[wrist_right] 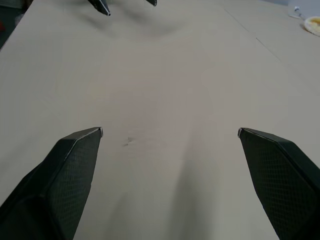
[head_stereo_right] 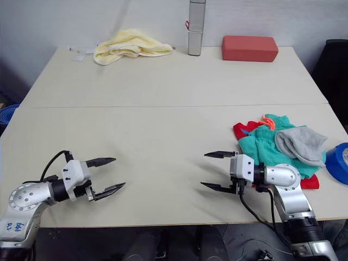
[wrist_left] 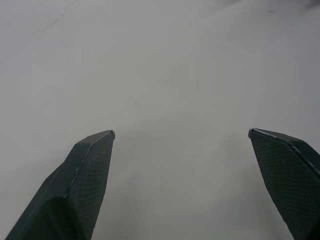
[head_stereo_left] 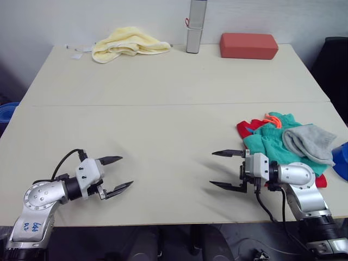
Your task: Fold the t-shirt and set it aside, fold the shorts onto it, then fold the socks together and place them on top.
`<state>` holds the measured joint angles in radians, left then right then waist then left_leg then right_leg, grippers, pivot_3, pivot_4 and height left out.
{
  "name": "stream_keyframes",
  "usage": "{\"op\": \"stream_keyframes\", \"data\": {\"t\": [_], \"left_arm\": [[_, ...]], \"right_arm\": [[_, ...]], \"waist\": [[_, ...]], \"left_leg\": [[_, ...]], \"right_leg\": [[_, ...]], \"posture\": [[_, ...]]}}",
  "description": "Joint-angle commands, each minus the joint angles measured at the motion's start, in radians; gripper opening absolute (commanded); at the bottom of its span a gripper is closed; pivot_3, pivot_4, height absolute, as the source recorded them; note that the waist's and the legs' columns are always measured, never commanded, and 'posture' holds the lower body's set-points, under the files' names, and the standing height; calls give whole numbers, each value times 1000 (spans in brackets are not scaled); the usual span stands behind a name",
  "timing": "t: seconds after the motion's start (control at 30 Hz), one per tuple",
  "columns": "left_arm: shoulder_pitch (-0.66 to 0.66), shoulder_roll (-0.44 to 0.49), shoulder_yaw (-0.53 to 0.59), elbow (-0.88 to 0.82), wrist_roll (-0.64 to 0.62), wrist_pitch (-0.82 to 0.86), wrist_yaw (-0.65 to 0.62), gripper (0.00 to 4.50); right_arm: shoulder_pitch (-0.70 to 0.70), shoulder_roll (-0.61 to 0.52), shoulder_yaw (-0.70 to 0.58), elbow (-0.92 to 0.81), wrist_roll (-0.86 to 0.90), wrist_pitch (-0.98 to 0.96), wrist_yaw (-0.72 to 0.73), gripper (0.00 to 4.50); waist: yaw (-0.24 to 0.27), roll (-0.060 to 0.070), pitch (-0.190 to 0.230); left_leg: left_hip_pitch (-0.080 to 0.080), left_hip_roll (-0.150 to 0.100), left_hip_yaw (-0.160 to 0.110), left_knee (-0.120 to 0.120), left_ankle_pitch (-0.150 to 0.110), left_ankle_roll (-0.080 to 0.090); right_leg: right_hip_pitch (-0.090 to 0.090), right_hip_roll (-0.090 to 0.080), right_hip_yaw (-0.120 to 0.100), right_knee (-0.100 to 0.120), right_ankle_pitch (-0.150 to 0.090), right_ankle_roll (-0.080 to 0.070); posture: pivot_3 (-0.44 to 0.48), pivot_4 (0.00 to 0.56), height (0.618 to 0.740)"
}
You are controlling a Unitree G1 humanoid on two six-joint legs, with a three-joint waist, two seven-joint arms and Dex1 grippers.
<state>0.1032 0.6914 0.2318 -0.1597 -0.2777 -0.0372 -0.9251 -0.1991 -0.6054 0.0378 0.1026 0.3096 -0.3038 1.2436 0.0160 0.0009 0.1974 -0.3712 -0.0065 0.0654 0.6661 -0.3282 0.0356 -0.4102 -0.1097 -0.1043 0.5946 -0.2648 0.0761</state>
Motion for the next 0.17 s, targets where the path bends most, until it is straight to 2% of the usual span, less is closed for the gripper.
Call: {"op": "stream_keyframes", "data": {"t": [0.03, 0.17], "left_arm": [[8, 9, 30, 11, 6, -38, 16, 4500], [22, 11, 36, 14, -11, -45, 8, 4500]], "right_arm": [[-23, 23, -4, 30, -16, -40, -37, 4443], [-46, 34, -7, 66, -25, -48, -53, 4443]], "waist": [[-7, 0, 0], [-15, 0, 0]], "left_leg": [[1, 0, 0, 0, 0, 0], [1, 0, 0, 0, 1, -1]], "right_leg": [[0, 0, 0, 1, 0, -1], [-1, 0, 0, 3, -1, -2]], "posture": [[0, 150, 740], [0, 150, 740]]}}
